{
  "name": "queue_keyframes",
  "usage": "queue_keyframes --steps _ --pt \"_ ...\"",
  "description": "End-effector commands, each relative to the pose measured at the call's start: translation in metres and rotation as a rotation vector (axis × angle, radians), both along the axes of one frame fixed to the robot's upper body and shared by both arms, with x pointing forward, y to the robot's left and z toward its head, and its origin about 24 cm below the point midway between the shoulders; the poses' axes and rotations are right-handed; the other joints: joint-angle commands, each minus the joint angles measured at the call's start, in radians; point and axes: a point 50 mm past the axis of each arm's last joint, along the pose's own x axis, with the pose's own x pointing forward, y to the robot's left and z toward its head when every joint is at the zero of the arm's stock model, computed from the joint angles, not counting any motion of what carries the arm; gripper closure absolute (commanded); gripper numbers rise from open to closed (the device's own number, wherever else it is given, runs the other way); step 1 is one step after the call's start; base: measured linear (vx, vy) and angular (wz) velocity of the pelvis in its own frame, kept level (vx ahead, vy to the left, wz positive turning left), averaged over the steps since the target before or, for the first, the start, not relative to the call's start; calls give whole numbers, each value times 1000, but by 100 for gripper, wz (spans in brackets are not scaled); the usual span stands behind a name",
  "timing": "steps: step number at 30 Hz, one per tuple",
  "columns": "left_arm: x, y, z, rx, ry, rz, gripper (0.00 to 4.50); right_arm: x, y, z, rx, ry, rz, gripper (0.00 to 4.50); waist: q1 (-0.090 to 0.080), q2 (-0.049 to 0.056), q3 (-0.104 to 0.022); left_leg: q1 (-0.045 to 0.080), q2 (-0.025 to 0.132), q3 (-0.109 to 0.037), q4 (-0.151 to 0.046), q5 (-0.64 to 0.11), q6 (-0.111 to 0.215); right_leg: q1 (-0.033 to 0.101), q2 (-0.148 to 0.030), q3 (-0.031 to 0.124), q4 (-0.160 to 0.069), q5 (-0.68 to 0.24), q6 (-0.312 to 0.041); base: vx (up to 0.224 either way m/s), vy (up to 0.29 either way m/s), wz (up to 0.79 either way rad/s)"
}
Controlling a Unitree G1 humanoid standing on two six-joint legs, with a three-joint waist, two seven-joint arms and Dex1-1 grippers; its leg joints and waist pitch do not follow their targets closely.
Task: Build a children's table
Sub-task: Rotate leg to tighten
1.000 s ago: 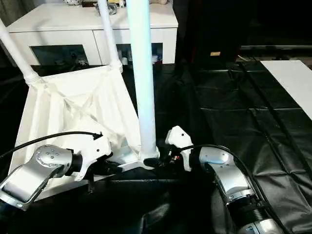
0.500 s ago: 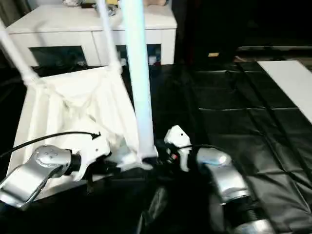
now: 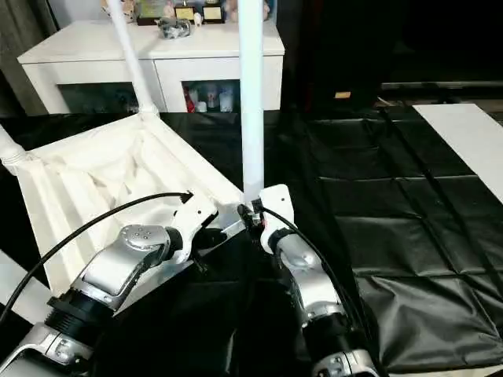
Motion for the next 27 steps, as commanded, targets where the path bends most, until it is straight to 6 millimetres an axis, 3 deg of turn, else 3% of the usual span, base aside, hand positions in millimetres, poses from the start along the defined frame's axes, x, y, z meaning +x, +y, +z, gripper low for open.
queue_keyframes --steps 1,7,9,11,12,16,20,22,27 --pt "-14 6 -29 101 117 -12 450 -7 10 -7 -4 31 92 135 -1 -1 -19 -6 57 -36 -94 -344 -12 7 -86 53 -105 -366 -134 0 0 0" --pt "-18 18 -31 135 140 -50 450 -4 2 7 21 -9 222 87 2 -2 -23 -16 57 -30 -89 -260 19 18 -86 52 -96 -243 -177 0 0 0" --pt "-26 27 -30 136 164 -129 450 -10 -11 16 -49 -31 436 87 6 1 -26 -17 61 -33 -87 -259 34 25 -87 49 -93 -233 -180 0 0 0" --pt "-35 32 -24 89 161 -252 450 -26 -26 21 -130 -14 715 87 7 -2 -28 -24 62 -31 -80 -217 63 31 -84 48 -87 -155 -189 0 0 0" --pt "-37 32 -22 69 150 -295 450 -29 -29 21 -137 -9 747 87 7 -1 -28 -25 61 -28 -76 -192 84 30 -85 50 -85 -110 -204 0 0 0" --pt "-48 36 -14 39 165 -418 450 -32 -41 22 -169 14 815 87 9 -1 -36 -26 61 -26 -68 -104 115 33 -83 42 -69 28 -258 0 0 0" --pt "-53 38 -6 5 169 -470 450 -32 -43 25 -158 10 828 87 10 2 -33 -22 65 -25 -70 -119 113 30 -83 40 -68 4 -272 0 0 0" --pt "-56 40 -2 3 168 -487 450 -32 -40 27 -140 4 847 87 16 -1 -34 -13 68 -22 -70 -129 105 25 -82 44 -67 8 -283 0 0 0" --pt "-59 45 -1 6 172 -501 450 -32 -35 28 -118 3 872 87 29 1 -32 -13 68 -20 -72 -139 85 23 -80 45 -64 10 -276 0 0 0"
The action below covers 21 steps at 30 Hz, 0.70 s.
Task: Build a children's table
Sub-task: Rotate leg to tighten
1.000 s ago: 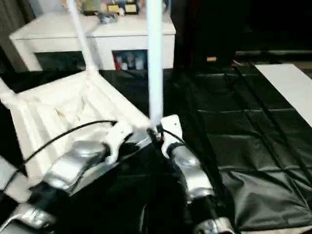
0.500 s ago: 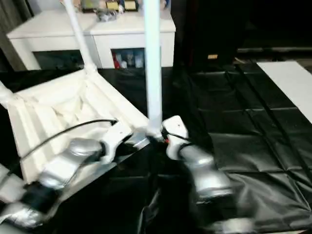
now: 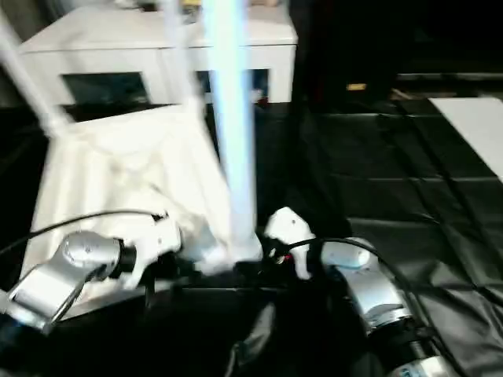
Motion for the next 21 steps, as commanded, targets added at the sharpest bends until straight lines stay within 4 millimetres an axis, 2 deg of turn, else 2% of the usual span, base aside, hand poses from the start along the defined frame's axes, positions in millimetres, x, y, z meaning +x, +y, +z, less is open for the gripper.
queue_keyframes --steps 1,5,9,11,15,21 --pt "-13 -3 -15 20 97 -55 450 3 1 7 9 -20 15 87 -3 -6 -37 4 64 -21 -71 -141 76 35 -80 48 -63 14 -273 0 0 0" --pt "-14 -1 -15 23 100 -56 450 3 0 6 20 -4 26 87 -5 -7 -36 1 61 -23 -72 -147 66 39 -82 48 -64 -4 -259 0 0 0" --pt "-15 0 -16 27 104 -54 450 3 -2 7 28 7 31 133 -4 -8 -41 -1 59 -22 -65 -100 82 43 -81 47 -59 59 -262 0 0 0" --pt "-15 0 -16 30 107 -54 450 2 -3 7 33 14 32 154 -4 -5 -41 -2 58 -23 -64 -95 85 43 -81 46 -57 68 -263 0 0 0" --pt "-16 1 -17 31 110 -54 450 2 -4 6 40 22 25 181 -4 -6 -41 -1 59 -23 -65 -106 84 43 -81 45 -58 52 -266 0 0 0" --pt "-17 1 -18 27 125 -50 450 2 0 2 77 54 -22 189 -5 -6 -41 -1 58 -22 -63 -101 80 44 -81 45 -57 53 -268 0 0 0"
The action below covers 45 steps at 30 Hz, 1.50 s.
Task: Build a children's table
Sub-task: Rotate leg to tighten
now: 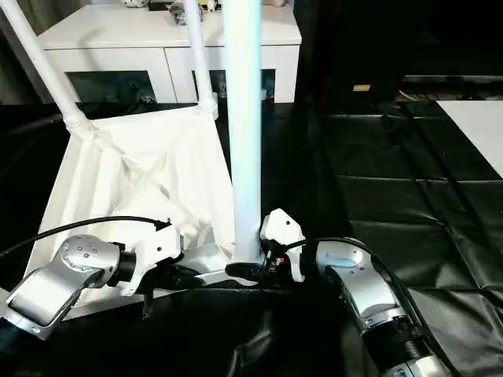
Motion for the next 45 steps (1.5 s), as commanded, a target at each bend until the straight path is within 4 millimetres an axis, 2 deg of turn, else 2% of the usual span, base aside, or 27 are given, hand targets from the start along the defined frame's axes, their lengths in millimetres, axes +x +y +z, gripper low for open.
queue_keyframes --steps 1,6,8,9,10,11,15,17,19,20,21,22,24,25,26,28,30,32,34,35,38,39,41,42,43,45 --pt "-16 -2 -19 20 124 -45 450 3 0 0 37 22 -46 189 0 -5 -41 -2 57 -23 -65 -103 79 43 -80 45 -59 50 -267 0 0 0" --pt "-16 -3 -22 18 137 -22 450 4 4 -6 20 32 -130 189 -5 -4 -35 2 58 -24 -73 -156 56 40 -80 46 -67 -41 -257 0 0 0" --pt "-13 -9 -24 3 121 -3 450 9 8 -11 7 19 -265 189 -8 -5 -29 2 58 -24 -78 -187 45 39 -82 47 -75 -117 -246 0 0 0" --pt "-11 -11 -25 0 113 13 450 10 10 -13 3 15 -308 189 -15 -6 -28 3 57 -26 -83 -212 18 38 -83 49 -80 -186 -228 0 0 0" --pt "-9 -14 -26 -2 104 36 450 12 11 -15 -2 11 -360 189 -18 -6 -27 4 57 -26 -85 -218 9 37 -82 49 -82 -202 -221 0 0 0" --pt "-3 -19 -29 2 82 88 450 16 12 -18 -7 9 -462 189 -24 -6 -26 6 58 -28 -87 -234 -4 35 -83 50 -85 -232 -211 0 0 0" --pt "22 -35 -40 55 22 351 450 24 18 -33 -116 -1 -765 189 -30 -4 -23 15 53 -28 -88 -284 -37 24 -83 52 -97 -328 -180 0 0 0" --pt "32 -41 -41 70 -8 429 450 28 21 -36 -147 -21 -861 190 -28 -5 -20 22 48 -30 -87 -336 -41 15 -87 56 -111 -423 -145 0 0 0" --pt "38 -46 -41 71 -28 461 450 31 23 -37 -149 -21 -916 190 -24 -8 -20 27 48 -32 -88 -359 -35 10 -87 58 -117 -465 -123 0 0 0" --pt "42 -49 -41 76 -44 480 450 32 26 -38 -150 -13 -944 190 -24 -8 -19 24 48 -32 -89 -356 -31 9 -87 59 -118 -468 -116 0 0 0" --pt "44 -51 -42 84 -55 484 450 32 30 -39 -149 -5 -943 190 -24 -6 -17 30 47 -34 -92 -391 -34 3 -84 57 -122 -495 -103 0 0 0" --pt "44 -51 -42 84 -55 484 450 32 30 -39 -149 -5 -943 190 -24 -7 -18 28 48 -36 -94 -394 -35 6 -85 57 -120 -493 -99 0 0 0" --pt "47 -56 -42 102 -71 476 450 34 44 -34 -64 11 -923 190 -23 -6 -17 21 48 -37 -97 -394 -32 7 -86 58 -120 -483 -91 0 0 0" --pt "48 -57 -42 103 -71 472 450 35 45 -31 -35 6 -933 190 -22 -4 -18 25 50 -36 -96 -399 -33 4 -88 60 -122 -479 -90 0 0 0" --pt "48 -57 -42 103 -71 472 450 35 45 -31 -29 6 -935 134 -22 -6 -18 24 50 -37 -97 -399 -31 4 -88 60 -122 -479 -90 0 0 0" --pt "44 -50 -43 123 -63 434 450 40 42 -19 31 -43 -925 121 -18 -5 -21 16 53 -38 -99 -371 -25 10 -90 61 -116 -436 -99 0 0 0" --pt "43 -47 -44 132 -58 423 450 41 41 -16 48 -57 -914 104 -20 -2 -27 2 55 -40 -102 -321 -23 22 -88 58 -105 -349 -113 0 0 0" --pt "38 -40 -45 136 -34 389 450 43 37 -8 88 -62 -851 93 -20 -4 -26 3 54 -34 -97 -313 -15 18 -89 57 -106 -332 -128 0 0 0" --pt "34 -36 -44 129 -12 345 450 40 36 -5 104 -57 -760 93 -25 -3 -25 -10 56 -38 -99 -296 -2 30 -92 56 -101 -321 -140 0 0 0" --pt "32 -35 -44 127 -4 330 450 39 35 -4 110 -54 -729 93 -27 -3 -27 -14 58 -38 -98 -262 3 34 -91 53 -98 -270 -147 0 0 0" --pt "26 -26 -42 121 13 273 450 28 31 -1 106 -51 -519 93 -24 -4 -33 -10 57 -32 -86 -203 26 36 -90 54 -90 -155 -177 40 -8 -1" --pt "24 -24 -41 115 25 258 450 24 28 0 102 -55 -453 93 -21 -4 -37 -13 58 -29 -78 -143 51 44 -89 52 -78 -42 -204 67 -13 0" --pt "20 -21 -36 88 35 204 450 17 20 2 85 -60 -339 93 -20 -3 -40 -13 56 -28 -73 -105 68 46 -86 49 -71 27 -218 67 -9 -1" --pt "19 -19 -34 79 40 191 450 14 16 2 76 -61 -298 93 -16 -4 -42 -11 56 -26 -68 -73 88 48 -84 47 -64 106 -236 63 -7 -1" --pt "15 -17 -29 51 28 111 450 9 8 4 54 -66 -219 93 -14 -4 -43 -8 57 -26 -67 -71 94 47 -84 47 -64 122 -243 55 1 1" --pt "12 -13 -24 34 34 67 450 7 2 6 47 -59 -173 93 -14 -3 -45 -9 56 -26 -63 -60 111 49 -83 45 -59 156 -253 0 0 0"
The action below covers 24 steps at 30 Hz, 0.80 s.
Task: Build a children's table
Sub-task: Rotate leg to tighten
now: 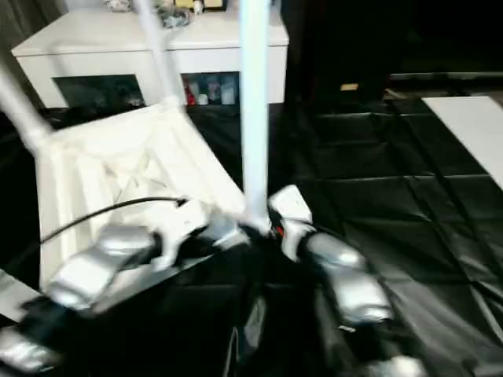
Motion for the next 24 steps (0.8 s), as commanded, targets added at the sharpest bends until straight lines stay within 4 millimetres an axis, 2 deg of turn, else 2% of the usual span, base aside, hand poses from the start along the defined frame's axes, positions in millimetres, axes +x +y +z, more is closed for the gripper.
queue_keyframes --steps 1,4,6,9,13,14,19,20,24 --pt "-18 2 -18 33 115 -101 450 -7 9 5 31 -1 131 93 5 -6 -43 -8 56 -24 -55 -59 119 44 -84 46 -55 169 -262 0 0 0" --pt "-25 5 -10 -11 123 -176 450 -10 2 9 26 13 191 93 8 -5 -42 -6 59 -25 -58 -76 118 44 -84 43 -57 119 -270 0 0 0" --pt "-28 8 -6 -15 135 -200 450 -11 1 10 24 20 221 93 16 -3 -43 0 61 -22 -54 -63 116 38 -82 45 -52 138 -281 0 0 0" --pt "-30 11 -5 -13 141 -215 450 -12 1 10 18 25 246 93 21 -2 -41 -1 62 -21 -55 -70 113 36 -81 44 -51 129 -284 0 0 0" --pt "-31 12 -4 -12 139 -220 450 -13 1 5 -27 38 287 93 21 -9 -39 -3 60 -21 -56 -87 93 39 -84 45 -53 87 -279 0 0 0" --pt "-31 12 -4 -11 138 -220 450 -13 1 5 -29 39 288 93 22 -8 -39 -3 59 -20 -55 -87 92 39 -84 46 -53 85 -278 0 0 0" --pt "-30 14 -4 -11 137 -211 450 -15 1 1 -67 42 321 93 23 -9 -44 -5 56 -21 -49 -40 107 41 -83 45 -46 142 -279 0 0 0" --pt "-30 14 -4 -10 137 -211 450 -15 1 1 -65 43 321 119 24 -9 -44 -6 56 -20 -47 -35 113 41 -83 45 -46 151 -281 0 0 0" --pt "-30 15 -4 -9 138 -209 450 -14 0 2 -42 62 314 150 25 -9 -45 -7 55 -21 -44 -25 125 42 -83 44 -43 161 -283 0 0 0"
